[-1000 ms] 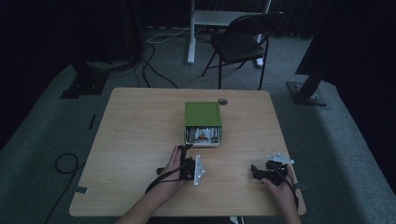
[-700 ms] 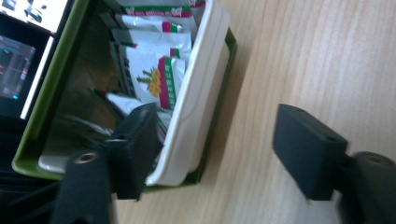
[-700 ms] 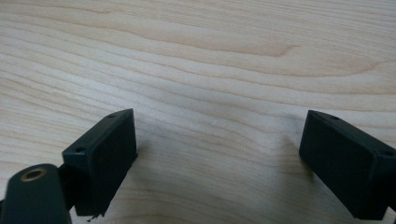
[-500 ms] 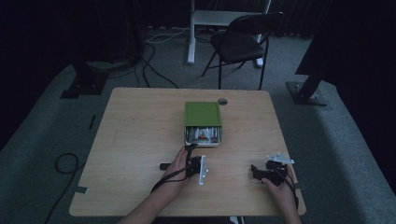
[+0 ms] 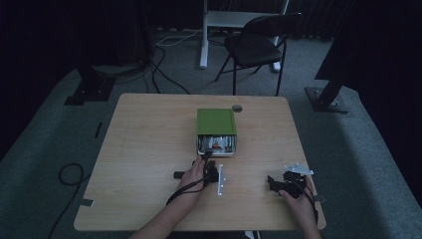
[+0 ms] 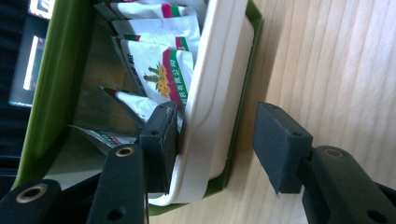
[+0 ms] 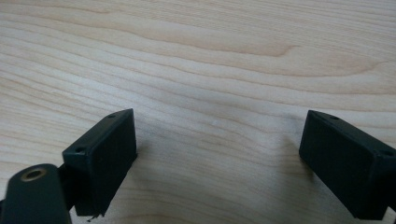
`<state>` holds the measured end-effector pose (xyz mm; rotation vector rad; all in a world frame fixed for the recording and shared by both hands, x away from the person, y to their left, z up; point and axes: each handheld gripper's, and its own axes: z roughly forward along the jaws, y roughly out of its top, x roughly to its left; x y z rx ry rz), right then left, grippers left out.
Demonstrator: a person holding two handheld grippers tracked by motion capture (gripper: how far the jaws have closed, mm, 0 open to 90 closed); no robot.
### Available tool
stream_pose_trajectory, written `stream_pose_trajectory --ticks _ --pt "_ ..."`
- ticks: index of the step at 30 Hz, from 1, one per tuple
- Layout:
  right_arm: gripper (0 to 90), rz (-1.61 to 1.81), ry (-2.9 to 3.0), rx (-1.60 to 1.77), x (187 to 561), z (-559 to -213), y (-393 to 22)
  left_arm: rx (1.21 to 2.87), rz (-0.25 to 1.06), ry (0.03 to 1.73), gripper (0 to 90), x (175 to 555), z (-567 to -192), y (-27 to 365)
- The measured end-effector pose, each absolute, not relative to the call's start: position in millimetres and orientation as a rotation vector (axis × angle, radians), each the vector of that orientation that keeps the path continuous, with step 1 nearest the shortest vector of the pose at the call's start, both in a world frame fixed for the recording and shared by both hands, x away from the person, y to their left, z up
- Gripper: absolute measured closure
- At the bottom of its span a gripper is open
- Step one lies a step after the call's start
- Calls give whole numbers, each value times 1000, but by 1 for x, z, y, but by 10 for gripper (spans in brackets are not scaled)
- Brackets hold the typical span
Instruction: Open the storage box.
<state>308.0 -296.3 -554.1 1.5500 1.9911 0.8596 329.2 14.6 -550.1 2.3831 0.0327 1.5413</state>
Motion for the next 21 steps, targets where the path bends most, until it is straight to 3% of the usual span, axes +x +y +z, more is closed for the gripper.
stream_pose_trajectory --ticks 14,16,21 --pt "107 860 1991 1550 308 -554 -296 2389 1694 -69 651 333 -555 9" --pt "107 860 1991 1550 308 -554 -296 2386 1717 -70 706 333 -555 8" --pt "107 859 1991 1550 308 -554 -296 2390 1715 -68 709 333 -554 8"
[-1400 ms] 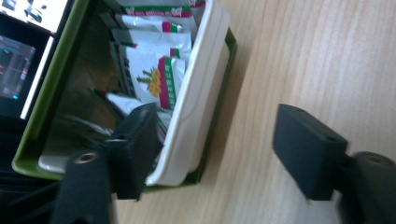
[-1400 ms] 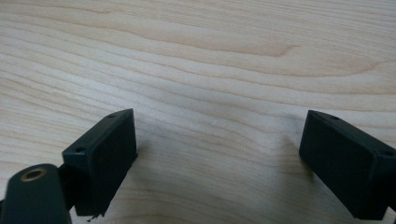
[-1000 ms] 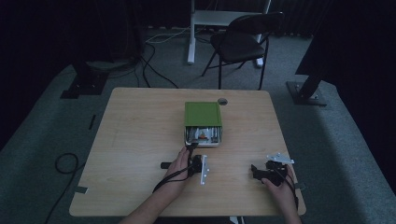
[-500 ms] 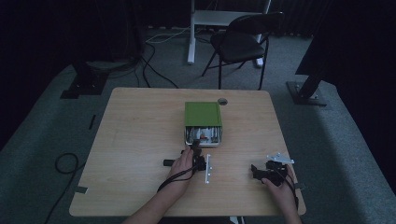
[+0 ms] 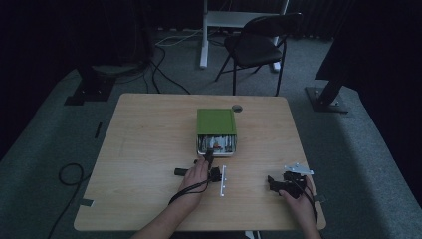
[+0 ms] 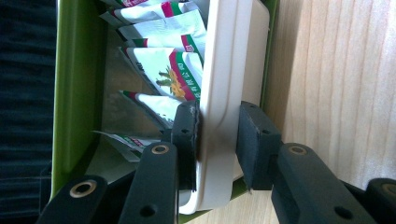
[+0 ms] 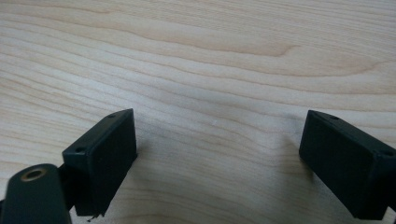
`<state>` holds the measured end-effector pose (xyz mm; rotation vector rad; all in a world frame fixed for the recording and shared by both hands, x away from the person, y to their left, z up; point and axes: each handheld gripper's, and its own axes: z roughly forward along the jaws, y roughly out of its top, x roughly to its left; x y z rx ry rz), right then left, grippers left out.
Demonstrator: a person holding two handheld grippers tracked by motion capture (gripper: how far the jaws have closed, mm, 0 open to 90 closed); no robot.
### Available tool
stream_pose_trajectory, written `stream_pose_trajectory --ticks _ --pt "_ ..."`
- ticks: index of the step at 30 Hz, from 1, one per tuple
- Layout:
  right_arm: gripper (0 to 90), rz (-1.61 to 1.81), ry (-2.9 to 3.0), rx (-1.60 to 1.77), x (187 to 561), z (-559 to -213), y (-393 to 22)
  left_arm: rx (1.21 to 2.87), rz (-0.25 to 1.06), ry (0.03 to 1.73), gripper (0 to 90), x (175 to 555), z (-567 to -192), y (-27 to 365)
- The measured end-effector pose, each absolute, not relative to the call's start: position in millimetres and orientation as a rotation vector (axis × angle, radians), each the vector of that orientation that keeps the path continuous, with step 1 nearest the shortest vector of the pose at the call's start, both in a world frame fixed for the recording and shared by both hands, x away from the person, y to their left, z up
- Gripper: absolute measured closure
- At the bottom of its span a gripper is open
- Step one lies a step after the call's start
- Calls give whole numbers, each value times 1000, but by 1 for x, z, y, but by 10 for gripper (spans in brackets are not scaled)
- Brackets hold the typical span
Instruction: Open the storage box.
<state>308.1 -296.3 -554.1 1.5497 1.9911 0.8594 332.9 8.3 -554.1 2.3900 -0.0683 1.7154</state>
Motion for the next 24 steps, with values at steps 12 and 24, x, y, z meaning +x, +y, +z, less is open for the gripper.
stream_pose_trajectory --ticks 12,24 --pt "107 860 1992 1551 308 -554 -296 2420 1685 -77 715 332 -550 7" --pt "107 860 1991 1550 308 -554 -296 2415 1689 -82 717 323 -551 7"
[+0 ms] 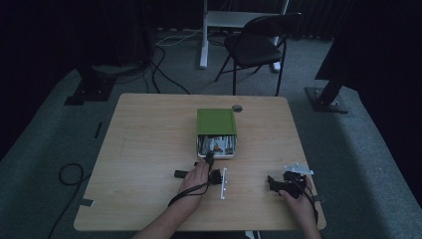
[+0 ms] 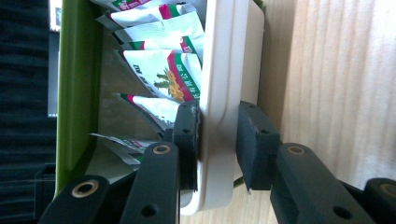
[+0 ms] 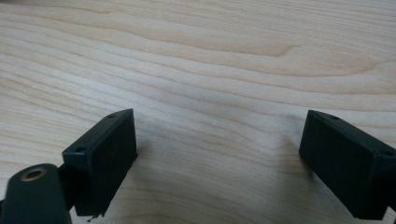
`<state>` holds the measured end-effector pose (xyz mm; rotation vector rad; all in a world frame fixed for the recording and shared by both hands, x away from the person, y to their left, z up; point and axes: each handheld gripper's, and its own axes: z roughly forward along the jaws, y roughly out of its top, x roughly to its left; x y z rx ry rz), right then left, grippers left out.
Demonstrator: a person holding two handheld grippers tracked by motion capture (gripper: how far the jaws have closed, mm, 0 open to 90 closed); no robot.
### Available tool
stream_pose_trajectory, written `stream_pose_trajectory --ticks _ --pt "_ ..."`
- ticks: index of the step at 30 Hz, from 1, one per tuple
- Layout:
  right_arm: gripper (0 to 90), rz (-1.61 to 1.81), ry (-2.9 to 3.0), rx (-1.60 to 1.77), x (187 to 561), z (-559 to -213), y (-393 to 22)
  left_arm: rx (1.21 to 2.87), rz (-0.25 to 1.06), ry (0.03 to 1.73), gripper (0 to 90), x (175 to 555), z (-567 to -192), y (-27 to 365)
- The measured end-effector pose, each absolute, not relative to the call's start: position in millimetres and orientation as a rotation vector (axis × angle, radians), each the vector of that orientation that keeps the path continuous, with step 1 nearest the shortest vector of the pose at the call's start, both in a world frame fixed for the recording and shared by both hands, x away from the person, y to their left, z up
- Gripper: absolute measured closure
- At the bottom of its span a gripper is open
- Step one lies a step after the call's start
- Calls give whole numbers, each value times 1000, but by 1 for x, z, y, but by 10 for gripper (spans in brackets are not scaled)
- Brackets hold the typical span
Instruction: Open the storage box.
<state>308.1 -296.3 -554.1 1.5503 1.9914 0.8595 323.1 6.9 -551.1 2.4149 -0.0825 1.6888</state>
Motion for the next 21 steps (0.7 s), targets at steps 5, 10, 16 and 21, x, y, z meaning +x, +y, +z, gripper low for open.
stream_pose_trajectory --ticks 5,10,16,21 --pt "107 859 1991 1550 308 -554 -296 2419 1687 -99 719 316 -550 8" --pt "107 860 1991 1550 308 -554 -296 2408 1687 -107 719 310 -551 9" --pt "107 860 1991 1551 308 -554 -296 2406 1677 -126 721 299 -551 9" --pt "107 860 1991 1551 308 -554 -296 2396 1672 -135 720 291 -553 11"
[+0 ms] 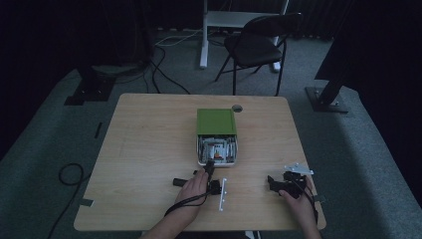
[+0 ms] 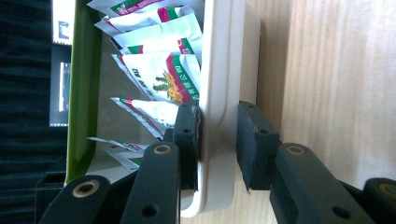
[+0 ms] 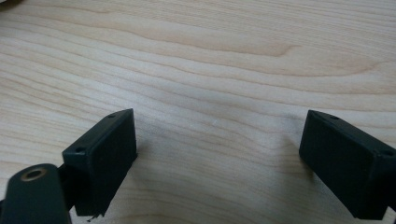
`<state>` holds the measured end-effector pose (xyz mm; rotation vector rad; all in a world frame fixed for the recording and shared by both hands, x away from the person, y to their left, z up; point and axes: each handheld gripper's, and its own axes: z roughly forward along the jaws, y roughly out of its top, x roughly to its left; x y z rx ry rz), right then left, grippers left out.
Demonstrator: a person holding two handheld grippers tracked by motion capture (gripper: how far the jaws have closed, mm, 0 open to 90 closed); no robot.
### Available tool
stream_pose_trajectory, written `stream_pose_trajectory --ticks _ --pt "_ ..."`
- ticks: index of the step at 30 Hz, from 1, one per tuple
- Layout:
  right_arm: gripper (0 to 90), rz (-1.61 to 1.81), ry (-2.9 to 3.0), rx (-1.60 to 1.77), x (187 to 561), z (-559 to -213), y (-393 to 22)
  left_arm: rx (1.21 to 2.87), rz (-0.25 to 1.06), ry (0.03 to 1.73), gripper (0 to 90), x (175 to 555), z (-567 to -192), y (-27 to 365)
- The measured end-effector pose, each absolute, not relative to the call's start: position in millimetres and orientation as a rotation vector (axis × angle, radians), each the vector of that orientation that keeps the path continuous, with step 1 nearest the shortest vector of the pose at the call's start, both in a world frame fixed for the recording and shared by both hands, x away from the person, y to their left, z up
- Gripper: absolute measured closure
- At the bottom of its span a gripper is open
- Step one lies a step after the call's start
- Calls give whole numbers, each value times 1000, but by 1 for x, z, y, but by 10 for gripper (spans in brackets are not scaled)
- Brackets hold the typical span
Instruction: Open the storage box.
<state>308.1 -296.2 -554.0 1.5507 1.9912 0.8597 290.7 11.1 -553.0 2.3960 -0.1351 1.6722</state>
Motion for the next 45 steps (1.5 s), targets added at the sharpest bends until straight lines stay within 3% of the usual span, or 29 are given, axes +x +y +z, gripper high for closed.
stream_pose_trajectory --ticks 22,45 --pt "107 860 1991 1551 308 -554 -296 2376 1655 -162 719 254 -559 19" --pt "107 859 1991 1551 308 -554 -296 2362 1645 -156 718 243 -559 14"
